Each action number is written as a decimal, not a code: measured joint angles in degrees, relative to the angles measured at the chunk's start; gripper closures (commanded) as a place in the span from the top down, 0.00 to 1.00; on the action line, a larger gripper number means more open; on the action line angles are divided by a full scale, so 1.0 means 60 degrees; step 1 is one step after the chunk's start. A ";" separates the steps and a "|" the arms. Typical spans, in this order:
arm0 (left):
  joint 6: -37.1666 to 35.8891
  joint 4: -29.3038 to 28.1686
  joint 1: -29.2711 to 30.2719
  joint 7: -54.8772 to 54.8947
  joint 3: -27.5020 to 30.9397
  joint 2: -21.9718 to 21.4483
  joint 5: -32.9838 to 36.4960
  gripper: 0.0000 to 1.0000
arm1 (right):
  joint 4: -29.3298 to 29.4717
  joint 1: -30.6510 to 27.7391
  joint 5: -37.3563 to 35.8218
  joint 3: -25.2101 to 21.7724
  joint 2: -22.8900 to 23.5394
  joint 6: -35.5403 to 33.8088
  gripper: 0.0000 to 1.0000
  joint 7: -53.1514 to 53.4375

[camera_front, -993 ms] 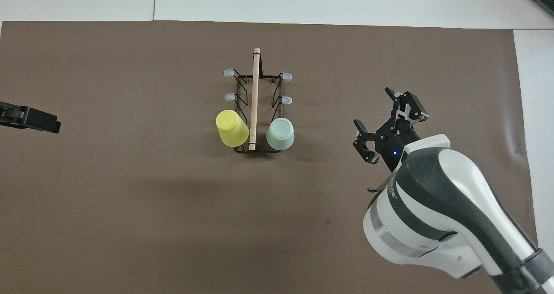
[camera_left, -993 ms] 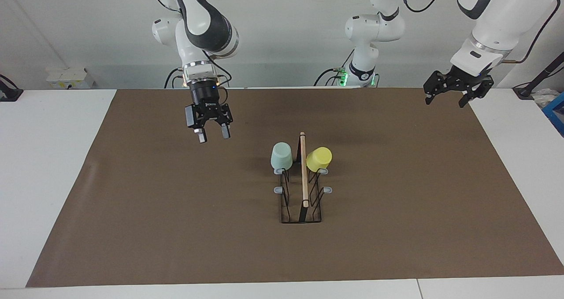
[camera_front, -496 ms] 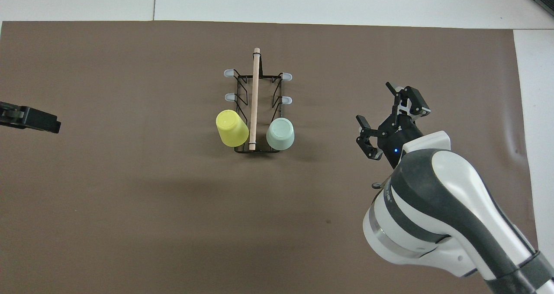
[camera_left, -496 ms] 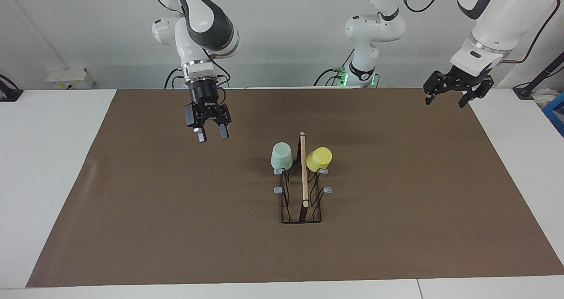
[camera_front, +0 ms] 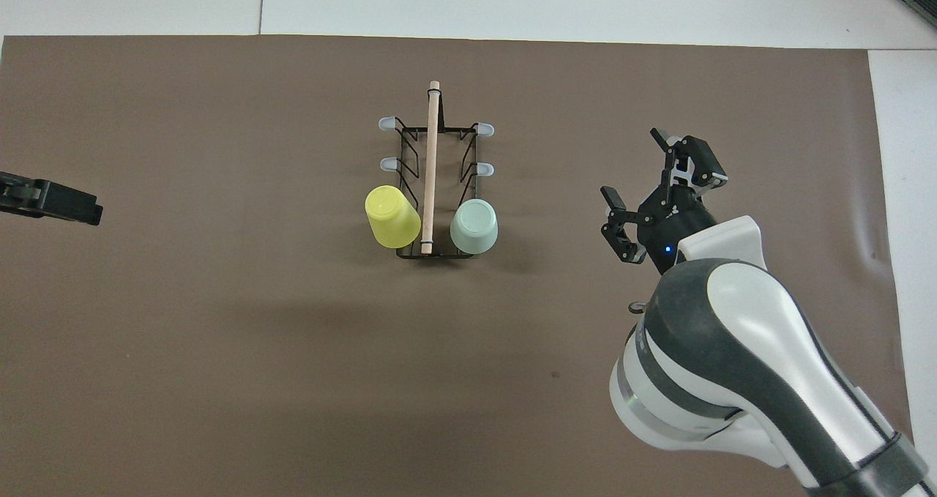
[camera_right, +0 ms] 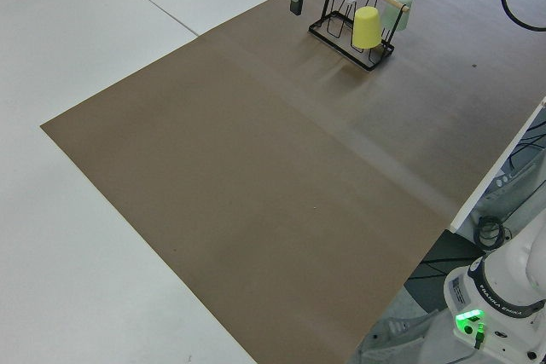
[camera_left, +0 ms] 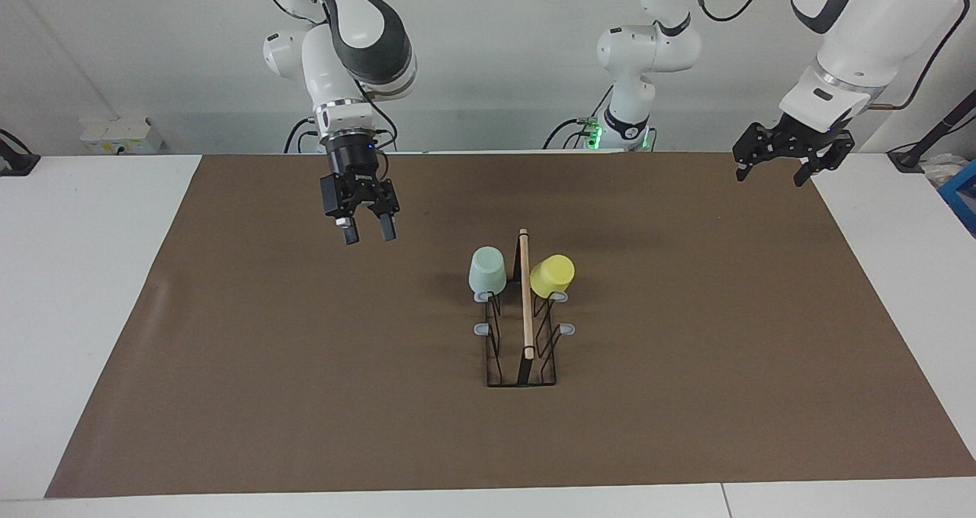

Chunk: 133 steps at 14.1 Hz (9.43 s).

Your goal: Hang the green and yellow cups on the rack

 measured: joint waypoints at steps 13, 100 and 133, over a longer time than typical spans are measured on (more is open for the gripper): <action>0.0000 0.0000 0.0000 0.0001 0.0000 0.0000 0.0000 1.00 | 0.0010 -0.0061 -0.2152 -0.0002 0.0000 -0.1935 1.00 0.4096; -0.0001 0.0000 0.0000 0.0004 0.0000 0.0000 0.0000 1.00 | 0.4018 -0.4043 -1.8429 -0.0900 0.0662 -1.7843 1.00 2.4166; 0.0002 0.0000 0.0001 0.0008 0.0004 -0.0001 0.0000 1.00 | 0.4039 -0.3541 -1.8431 -0.1505 0.0662 -1.6678 1.00 2.4167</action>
